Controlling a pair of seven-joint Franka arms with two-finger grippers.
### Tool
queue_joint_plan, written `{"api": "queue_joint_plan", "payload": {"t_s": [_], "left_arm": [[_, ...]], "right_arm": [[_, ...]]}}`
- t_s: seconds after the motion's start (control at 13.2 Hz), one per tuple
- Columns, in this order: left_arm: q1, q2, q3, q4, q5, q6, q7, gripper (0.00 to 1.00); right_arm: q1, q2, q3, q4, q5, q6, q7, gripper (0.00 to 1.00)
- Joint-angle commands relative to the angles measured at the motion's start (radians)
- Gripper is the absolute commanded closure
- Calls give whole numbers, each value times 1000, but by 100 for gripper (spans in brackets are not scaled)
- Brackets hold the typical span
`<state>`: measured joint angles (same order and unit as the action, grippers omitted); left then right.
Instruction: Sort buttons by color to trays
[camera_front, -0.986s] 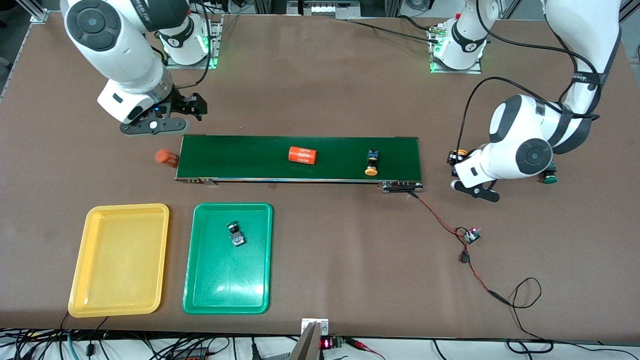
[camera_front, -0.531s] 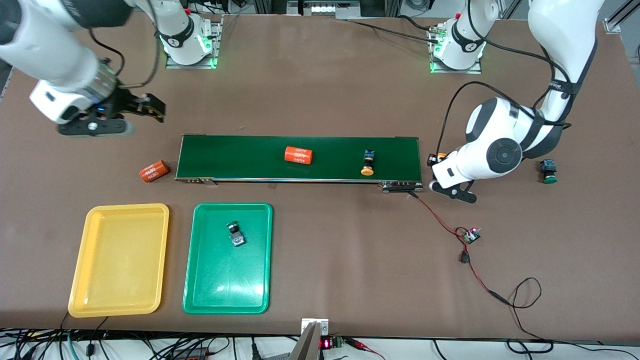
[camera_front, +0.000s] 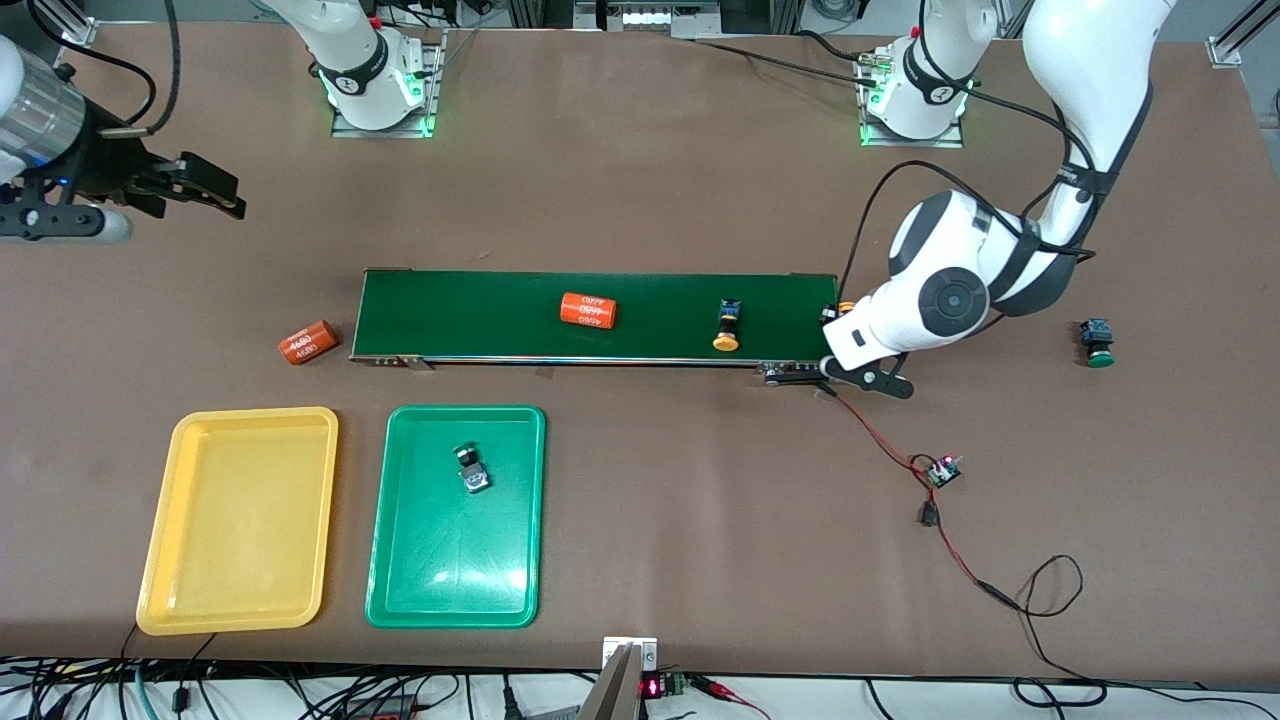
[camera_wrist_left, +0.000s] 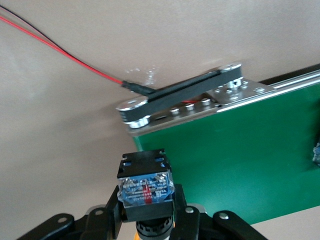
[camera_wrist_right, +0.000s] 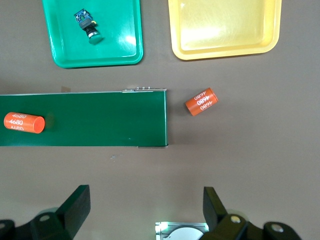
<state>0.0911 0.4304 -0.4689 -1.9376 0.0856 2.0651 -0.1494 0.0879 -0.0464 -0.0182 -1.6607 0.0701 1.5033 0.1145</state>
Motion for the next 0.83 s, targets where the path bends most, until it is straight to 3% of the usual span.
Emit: {"api": "queue_joint_plan", "payload": {"t_s": [0.0, 0.38, 0.76], "left_arm": [[-25, 10, 3, 22, 0, -3, -47, 100], [-56, 22, 3, 9, 0, 18, -56, 100], [-56, 36, 4, 8, 2, 36, -55, 100]], "right_arm": [[1, 0, -15, 22, -5, -14, -4, 0], [1, 0, -19, 22, -111, -2, -105, 0], [1, 2, -19, 18, -105, -5, -89, 0]]}}
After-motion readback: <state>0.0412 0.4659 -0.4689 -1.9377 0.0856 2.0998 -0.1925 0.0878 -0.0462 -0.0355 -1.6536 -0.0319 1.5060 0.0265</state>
